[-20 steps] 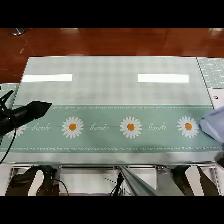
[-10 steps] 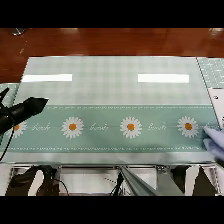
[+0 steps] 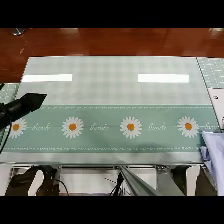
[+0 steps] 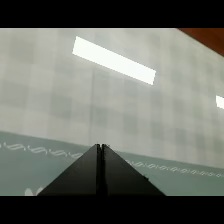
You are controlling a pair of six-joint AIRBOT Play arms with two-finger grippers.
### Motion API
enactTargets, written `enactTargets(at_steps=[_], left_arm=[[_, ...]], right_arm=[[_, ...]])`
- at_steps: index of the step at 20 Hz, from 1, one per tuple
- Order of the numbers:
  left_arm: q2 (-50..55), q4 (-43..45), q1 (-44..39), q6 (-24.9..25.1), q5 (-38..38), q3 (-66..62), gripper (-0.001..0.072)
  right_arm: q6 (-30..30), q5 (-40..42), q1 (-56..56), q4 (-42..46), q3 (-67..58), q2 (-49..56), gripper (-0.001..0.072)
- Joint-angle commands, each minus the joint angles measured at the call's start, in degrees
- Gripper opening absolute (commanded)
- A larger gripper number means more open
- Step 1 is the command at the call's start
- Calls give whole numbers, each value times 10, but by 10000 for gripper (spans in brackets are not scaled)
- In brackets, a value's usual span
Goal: Fold the shirts.
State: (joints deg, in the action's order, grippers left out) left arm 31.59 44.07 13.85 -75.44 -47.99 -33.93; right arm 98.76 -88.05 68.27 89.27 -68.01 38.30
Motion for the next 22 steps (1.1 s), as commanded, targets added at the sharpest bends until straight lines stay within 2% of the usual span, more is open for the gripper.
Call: enactTargets(at_steps=[1, 2, 3, 5, 6, 8, 9, 11, 12, 14, 22], left_arm=[[62, -7, -2, 4, 0, -96, 21], [99, -7, -13, 4, -3, -152, 22], [141, -7, -32, 4, -8, -212, 22], [222, -6, -91, 4, -33, -329, 21], [252, -6, -130, 7, -44, -375, 21], [291, 28, -215, 27, -48, -415, 21], [303, 82, -250, 14, -48, -411, 21], [330, 248, -300, -73, -48, -381, 22], [342, 305, -308, -94, -50, -365, 22], [367, 329, -302, -99, -58, -342, 22], [381, 329, -299, -99, -65, -341, 22]], right_arm=[[-67, 120, -16, -365, -96, 84, 23], [-80, 149, -55, -446, -118, 111, 23], [-98, 176, -121, -482, -140, 139, 23], [-150, 210, -290, -453, -159, 186, 23], [-172, 210, -379, -404, -159, 209, 23], [-175, 202, -565, -242, -144, 254, 23], [-150, 215, -650, -136, -120, 272, 22], [-46, 243, -756, 30, -60, 305, 21], [-11, 257, -780, 59, -29, 322, 21], [20, 273, -788, 49, 9, 350, 21], [25, 253, -788, 38, 12, 360, 22]])
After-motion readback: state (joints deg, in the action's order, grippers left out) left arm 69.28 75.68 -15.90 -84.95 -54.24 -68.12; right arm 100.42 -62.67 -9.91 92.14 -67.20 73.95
